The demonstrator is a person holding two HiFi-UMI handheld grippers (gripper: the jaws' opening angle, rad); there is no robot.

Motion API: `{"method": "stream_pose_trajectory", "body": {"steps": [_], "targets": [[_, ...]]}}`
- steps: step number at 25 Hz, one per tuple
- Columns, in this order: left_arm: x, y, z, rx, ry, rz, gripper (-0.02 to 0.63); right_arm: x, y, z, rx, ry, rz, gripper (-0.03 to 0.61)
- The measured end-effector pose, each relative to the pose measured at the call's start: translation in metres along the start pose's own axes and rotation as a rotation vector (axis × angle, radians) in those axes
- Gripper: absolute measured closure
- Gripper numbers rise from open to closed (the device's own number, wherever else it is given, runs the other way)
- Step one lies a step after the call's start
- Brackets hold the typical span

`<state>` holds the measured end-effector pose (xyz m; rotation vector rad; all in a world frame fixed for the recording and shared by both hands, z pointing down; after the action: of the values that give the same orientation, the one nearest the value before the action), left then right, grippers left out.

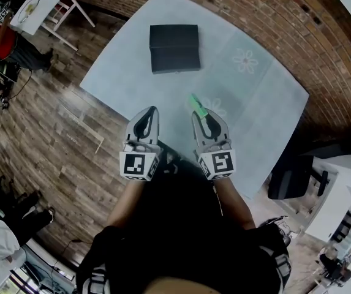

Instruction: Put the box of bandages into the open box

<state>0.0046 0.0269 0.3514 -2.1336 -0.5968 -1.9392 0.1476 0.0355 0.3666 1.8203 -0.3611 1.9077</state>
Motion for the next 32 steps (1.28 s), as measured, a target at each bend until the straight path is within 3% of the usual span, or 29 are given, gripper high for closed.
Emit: {"method": "stream_pose_trajectory", "body": {"steps": [23, 32], "targets": [[0.041, 0.127, -0.098, 0.037, -0.080, -0.101, 0.577, 0.066, 0.146, 0.046, 0.054, -0.026, -0.183, 0.474], [0.057, 0.162, -0.125, 0.049, -0.124, -0.114, 0.577, 0.091, 0.199, 0.050, 0.036, -0.101, -0.239, 0.474]]}}
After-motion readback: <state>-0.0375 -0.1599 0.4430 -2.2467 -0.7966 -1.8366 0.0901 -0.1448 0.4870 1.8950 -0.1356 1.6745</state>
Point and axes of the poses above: the fingertips, and each gripper's own axes: y forward along the fingers, z to its right, x out of its underside, the point moved 2 cm from there along -y, backward along the fingers, and after that the axes turned 2 degrees about -x, right-handed, at the moved point
